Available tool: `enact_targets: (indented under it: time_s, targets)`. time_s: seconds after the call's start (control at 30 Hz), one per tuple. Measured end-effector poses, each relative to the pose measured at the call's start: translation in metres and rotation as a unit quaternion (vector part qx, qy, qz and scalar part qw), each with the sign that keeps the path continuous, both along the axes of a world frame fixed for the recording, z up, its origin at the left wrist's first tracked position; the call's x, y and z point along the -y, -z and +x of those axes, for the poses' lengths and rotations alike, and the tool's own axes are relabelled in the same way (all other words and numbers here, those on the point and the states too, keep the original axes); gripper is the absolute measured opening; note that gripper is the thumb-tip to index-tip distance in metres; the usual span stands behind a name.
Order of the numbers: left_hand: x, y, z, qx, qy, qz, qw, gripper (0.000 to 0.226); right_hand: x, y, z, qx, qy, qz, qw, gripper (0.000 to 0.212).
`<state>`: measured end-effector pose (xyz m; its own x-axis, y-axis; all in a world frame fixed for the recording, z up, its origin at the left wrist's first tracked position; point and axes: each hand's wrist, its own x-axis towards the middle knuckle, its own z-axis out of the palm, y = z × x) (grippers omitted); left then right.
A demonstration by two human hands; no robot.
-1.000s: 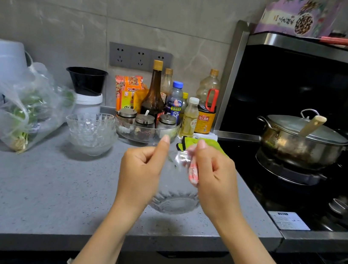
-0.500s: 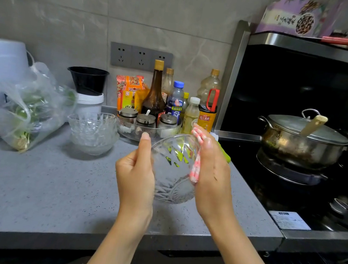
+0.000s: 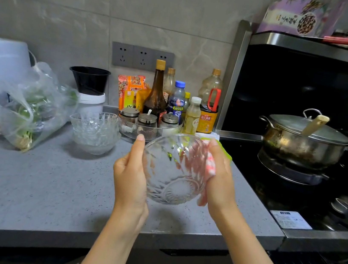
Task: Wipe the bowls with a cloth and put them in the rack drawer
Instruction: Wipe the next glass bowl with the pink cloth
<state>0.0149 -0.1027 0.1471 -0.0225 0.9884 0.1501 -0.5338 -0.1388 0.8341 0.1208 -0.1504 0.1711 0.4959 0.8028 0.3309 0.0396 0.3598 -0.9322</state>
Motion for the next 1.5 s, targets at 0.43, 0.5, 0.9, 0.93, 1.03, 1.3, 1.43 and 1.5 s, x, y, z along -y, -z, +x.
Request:
enact_targets:
  time_s: [0.43, 0.5, 0.9, 0.93, 1.03, 1.3, 1.43, 1.5]
  targets:
    - [-0.005, -0.008, -0.018, -0.212, 0.035, 0.223, 0.951, 0.059, 0.004, -0.011, 0.011, 0.137, -0.005, 0.014, 0.990, 0.059]
    - [-0.005, -0.014, -0.016, -0.269, 0.043, 0.276, 0.922, 0.061, 0.002, -0.010, 0.010, 0.183, -0.019, 0.022, 0.983, 0.064]
    - [0.008, -0.004, 0.002, -0.131, -0.055, 0.069, 0.988, 0.061, -0.002, 0.034, -0.017, 0.455, 0.150, 0.104, 0.872, 0.047]
    - [0.010, -0.004, 0.006, -0.130, -0.048, 0.075, 0.988, 0.062, -0.003, 0.033, -0.021, 0.497, 0.184, 0.108, 0.841, 0.048]
    - [0.014, -0.004, 0.010, -0.134, -0.029, 0.079, 0.987, 0.061, -0.005, 0.026, -0.020, 0.535, 0.223, 0.147, 0.801, 0.044]
    - [0.008, 0.002, -0.010, -0.055, 0.050, 0.051, 0.996, 0.080, 0.004, 0.008, 0.001, 0.046, -0.015, 0.067, 0.997, 0.037]
    - [0.006, -0.001, -0.014, -0.079, 0.075, 0.058, 0.992, 0.078, 0.004, 0.016, 0.006, 0.006, -0.040, 0.029, 0.999, 0.050]
    - [0.005, -0.004, -0.016, -0.143, 0.086, 0.066, 0.984, 0.076, 0.003, 0.017, 0.008, 0.037, -0.019, 0.040, 0.998, 0.053]
